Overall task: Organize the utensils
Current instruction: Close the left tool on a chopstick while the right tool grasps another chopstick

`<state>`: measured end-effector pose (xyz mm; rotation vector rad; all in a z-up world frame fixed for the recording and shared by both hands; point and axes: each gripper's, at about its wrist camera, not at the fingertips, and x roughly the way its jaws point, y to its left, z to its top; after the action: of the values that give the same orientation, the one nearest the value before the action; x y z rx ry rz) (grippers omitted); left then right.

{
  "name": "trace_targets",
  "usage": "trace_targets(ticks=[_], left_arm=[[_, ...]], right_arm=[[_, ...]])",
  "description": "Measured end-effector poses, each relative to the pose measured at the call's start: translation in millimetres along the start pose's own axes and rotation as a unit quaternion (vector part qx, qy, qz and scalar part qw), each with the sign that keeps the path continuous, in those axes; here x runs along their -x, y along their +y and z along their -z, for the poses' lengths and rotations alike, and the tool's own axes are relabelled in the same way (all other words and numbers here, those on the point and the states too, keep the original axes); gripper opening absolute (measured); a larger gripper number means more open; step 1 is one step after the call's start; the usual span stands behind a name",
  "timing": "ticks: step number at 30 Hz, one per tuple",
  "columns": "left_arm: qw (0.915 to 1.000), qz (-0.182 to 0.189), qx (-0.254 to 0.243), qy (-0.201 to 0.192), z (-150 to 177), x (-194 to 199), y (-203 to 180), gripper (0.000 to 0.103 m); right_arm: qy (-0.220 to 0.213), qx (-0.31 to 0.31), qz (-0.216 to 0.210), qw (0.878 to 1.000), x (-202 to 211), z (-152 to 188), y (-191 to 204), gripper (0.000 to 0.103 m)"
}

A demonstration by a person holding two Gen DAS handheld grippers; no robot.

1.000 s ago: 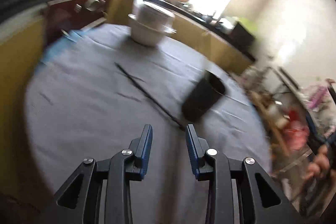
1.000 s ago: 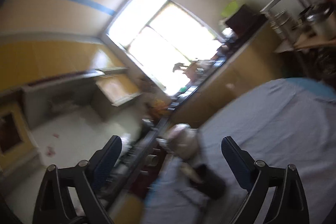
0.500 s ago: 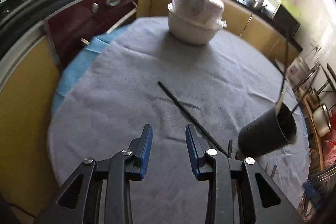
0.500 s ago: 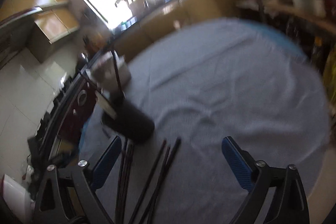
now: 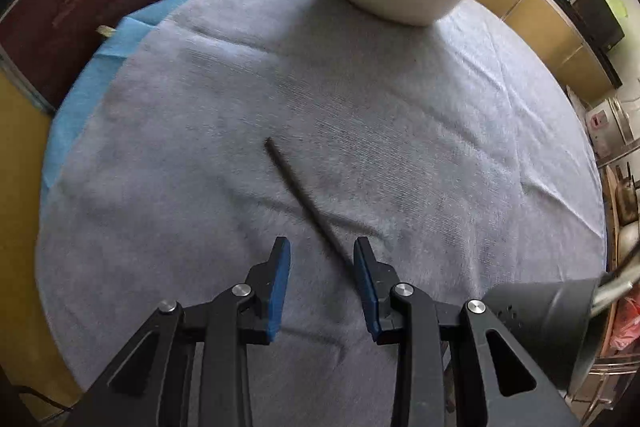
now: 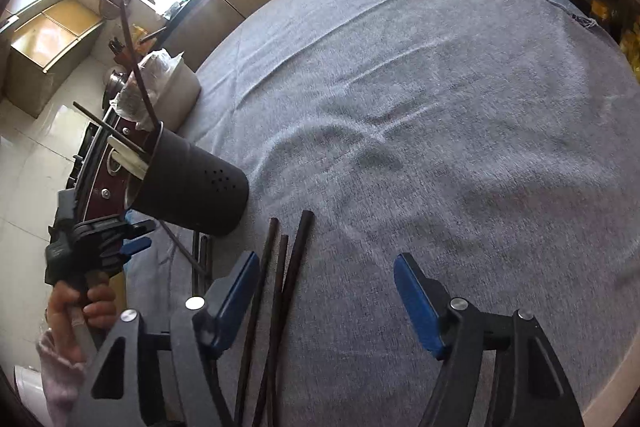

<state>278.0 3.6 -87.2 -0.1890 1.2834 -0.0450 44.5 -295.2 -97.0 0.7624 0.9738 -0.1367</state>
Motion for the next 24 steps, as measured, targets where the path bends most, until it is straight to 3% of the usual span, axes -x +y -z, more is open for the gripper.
trace_targets(ticks=[4, 7, 8, 12, 16, 24], left_arm=[[0.9999, -0.012, -0.011, 0.000, -6, -7, -9, 0.029], [0.9996, -0.018, -0.019, -0.008, -6, -8, -13, 0.014], [0.9994, -0.018, -0.028, -0.013, -6, -9, -15, 0.014], [0.9977, -0.019, -0.056, -0.032, 0, -7, -18, 0.011], [0.9956, 0.008, -0.085, -0.039, 21, 4, -13, 0.005], [0.9865, 0.051, -0.147, -0.053, 74, 36, -2, 0.005]], right_arm=[[0.007, -0.003, -0.003, 1.000, -3, 0, -3, 0.072], [0.012, -0.002, -0.003, 1.000, -5, 1, -4, 0.072], [0.014, -0.004, -0.006, 1.000, -6, 0, -4, 0.072], [0.021, -0.005, -0.007, 1.000, -11, -4, 1, 0.059], [0.028, -0.018, -0.007, 0.999, -21, -13, 6, 0.045], [0.023, -0.039, 0.021, 0.999, -37, -21, 20, 0.033]])
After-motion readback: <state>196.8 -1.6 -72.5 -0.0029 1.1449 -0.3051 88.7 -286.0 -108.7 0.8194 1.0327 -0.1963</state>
